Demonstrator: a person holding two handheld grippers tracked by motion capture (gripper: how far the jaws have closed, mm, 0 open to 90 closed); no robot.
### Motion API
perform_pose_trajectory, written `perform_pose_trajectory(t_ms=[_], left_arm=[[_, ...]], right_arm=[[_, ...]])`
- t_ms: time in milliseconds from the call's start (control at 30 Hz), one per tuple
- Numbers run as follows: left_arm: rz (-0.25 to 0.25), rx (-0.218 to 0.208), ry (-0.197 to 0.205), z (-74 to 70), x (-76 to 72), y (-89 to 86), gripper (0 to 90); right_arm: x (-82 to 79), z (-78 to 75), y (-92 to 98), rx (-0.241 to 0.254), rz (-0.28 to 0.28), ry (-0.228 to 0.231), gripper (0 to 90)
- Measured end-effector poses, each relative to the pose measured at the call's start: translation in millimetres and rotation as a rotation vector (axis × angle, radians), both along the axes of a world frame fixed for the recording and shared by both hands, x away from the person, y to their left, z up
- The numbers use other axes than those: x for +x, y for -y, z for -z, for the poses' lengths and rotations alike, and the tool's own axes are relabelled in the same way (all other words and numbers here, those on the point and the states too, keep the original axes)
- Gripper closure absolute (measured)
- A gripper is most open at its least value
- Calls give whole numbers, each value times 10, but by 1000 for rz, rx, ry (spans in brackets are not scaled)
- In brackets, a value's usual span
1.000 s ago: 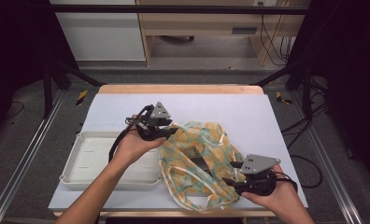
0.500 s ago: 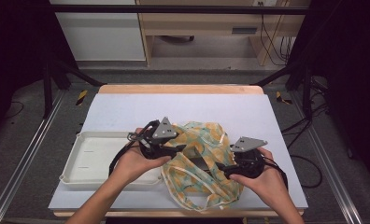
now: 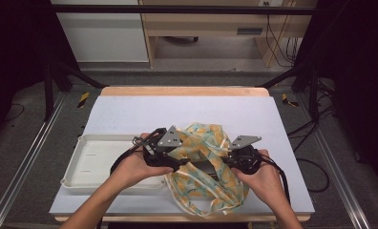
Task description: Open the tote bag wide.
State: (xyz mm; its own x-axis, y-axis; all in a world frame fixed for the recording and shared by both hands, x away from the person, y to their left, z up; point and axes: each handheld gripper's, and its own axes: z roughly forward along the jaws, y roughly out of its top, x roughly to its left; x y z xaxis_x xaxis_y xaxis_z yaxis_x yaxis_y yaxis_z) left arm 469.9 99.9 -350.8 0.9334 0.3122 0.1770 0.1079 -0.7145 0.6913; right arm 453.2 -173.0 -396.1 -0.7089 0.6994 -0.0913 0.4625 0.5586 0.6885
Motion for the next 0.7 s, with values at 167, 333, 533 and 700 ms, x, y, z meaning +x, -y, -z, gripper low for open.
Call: perform_pose_trajectory(t_ms=[167, 333, 533, 700], left_arm=[[84, 100, -8, 49, 92, 61, 304], [150, 169, -36, 160, 162, 121, 287], [183, 266, -58, 340, 243, 183, 275], [172, 277, -65, 358, 224, 158, 524]], right_arm=[[3, -45, 21, 7, 0, 1, 823], [6, -74, 23, 8, -12, 0, 844], [0, -107, 29, 5, -17, 0, 856], [0, -128, 44, 3, -15, 3, 865]])
